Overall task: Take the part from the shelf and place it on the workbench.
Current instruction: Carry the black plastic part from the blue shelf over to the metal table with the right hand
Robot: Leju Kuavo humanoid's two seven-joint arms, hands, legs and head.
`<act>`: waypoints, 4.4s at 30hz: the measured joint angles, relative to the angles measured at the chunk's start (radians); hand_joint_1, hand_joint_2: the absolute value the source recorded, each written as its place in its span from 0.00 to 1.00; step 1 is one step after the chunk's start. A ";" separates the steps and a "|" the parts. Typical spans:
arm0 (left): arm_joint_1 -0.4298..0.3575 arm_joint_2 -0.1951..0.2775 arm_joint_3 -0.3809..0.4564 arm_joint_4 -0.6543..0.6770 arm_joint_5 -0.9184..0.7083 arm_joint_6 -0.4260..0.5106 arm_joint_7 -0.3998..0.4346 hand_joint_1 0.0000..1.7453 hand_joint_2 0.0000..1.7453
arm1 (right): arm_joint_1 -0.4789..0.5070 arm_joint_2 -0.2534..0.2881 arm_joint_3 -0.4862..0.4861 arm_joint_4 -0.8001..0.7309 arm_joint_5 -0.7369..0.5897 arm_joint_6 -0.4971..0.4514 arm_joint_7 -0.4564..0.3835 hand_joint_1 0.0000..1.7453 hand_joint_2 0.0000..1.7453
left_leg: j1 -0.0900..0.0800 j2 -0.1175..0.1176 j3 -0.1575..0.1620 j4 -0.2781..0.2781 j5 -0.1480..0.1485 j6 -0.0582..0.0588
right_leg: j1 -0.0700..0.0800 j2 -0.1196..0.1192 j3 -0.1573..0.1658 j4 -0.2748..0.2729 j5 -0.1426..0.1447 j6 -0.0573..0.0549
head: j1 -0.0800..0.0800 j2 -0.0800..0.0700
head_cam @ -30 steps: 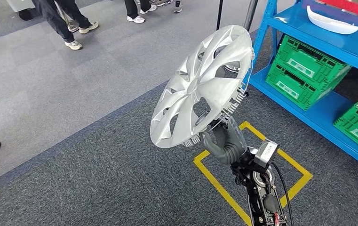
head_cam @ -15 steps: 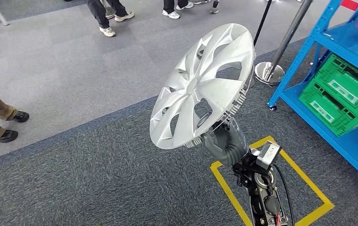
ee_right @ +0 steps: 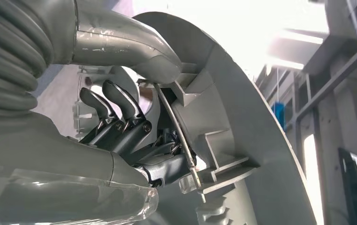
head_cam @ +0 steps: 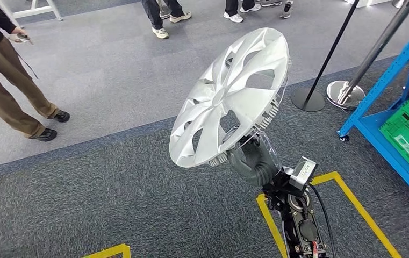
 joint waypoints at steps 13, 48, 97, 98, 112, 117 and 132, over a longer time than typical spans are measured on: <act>-0.001 0.001 0.001 0.000 0.000 -0.001 0.000 0.00 1.00 | -0.009 0.001 0.013 0.001 0.000 0.000 -0.006 1.00 1.00 | -0.006 0.005 0.165 -0.304 0.128 0.049 | 0.001 0.012 -0.060 0.167 -0.107 0.045 | 0.012 0.000; 0.003 0.002 -0.008 0.000 -0.008 -0.012 0.004 0.00 1.00 | 0.035 -0.001 0.013 -0.058 0.033 0.000 0.019 1.00 1.00 | -0.007 -0.061 0.172 -0.296 0.123 0.057 | 0.007 0.034 -0.095 0.209 -0.074 0.045 | 0.020 0.000; 0.001 0.002 -0.025 0.000 -0.042 -0.008 0.003 0.00 1.00 | 0.050 0.001 0.023 -0.037 0.025 0.000 0.008 1.00 1.00 | -0.014 0.075 0.150 -0.261 0.107 0.026 | 0.010 -0.055 0.012 -0.012 -0.002 0.016 | 0.011 0.000; -0.001 0.002 -0.026 0.000 -0.042 -0.009 0.003 0.00 1.00 | 0.051 0.000 0.023 -0.039 0.024 0.000 0.008 1.00 1.00 | -0.018 0.084 0.162 -0.284 0.110 0.031 | 0.013 -0.064 0.015 -0.012 -0.004 0.021 | 0.012 0.000; -0.001 -0.003 -0.032 0.000 -0.042 -0.009 0.003 0.00 1.00 | 0.068 -0.015 0.024 -0.058 0.026 0.000 0.008 1.00 1.00 | -0.005 -0.099 0.172 -0.288 0.112 0.053 | -0.001 0.096 -0.017 0.024 0.007 0.044 | 0.024 0.000; 0.003 -0.002 -0.033 0.000 -0.044 -0.008 0.004 0.00 1.00 | 0.069 -0.015 0.024 -0.069 0.029 0.000 0.008 1.00 1.00 | -0.001 -0.112 0.152 -0.276 0.105 0.024 | -0.002 0.083 0.005 -0.017 0.014 0.026 | 0.020 0.000; 0.000 -0.003 -0.039 0.000 -0.052 -0.012 0.001 0.00 1.00 | 0.073 -0.013 0.024 -0.085 0.036 0.000 0.014 1.00 1.00 | -0.014 0.050 0.161 -0.288 0.111 0.044 | 0.010 -0.077 0.032 -0.023 -0.012 0.042 | 0.014 0.000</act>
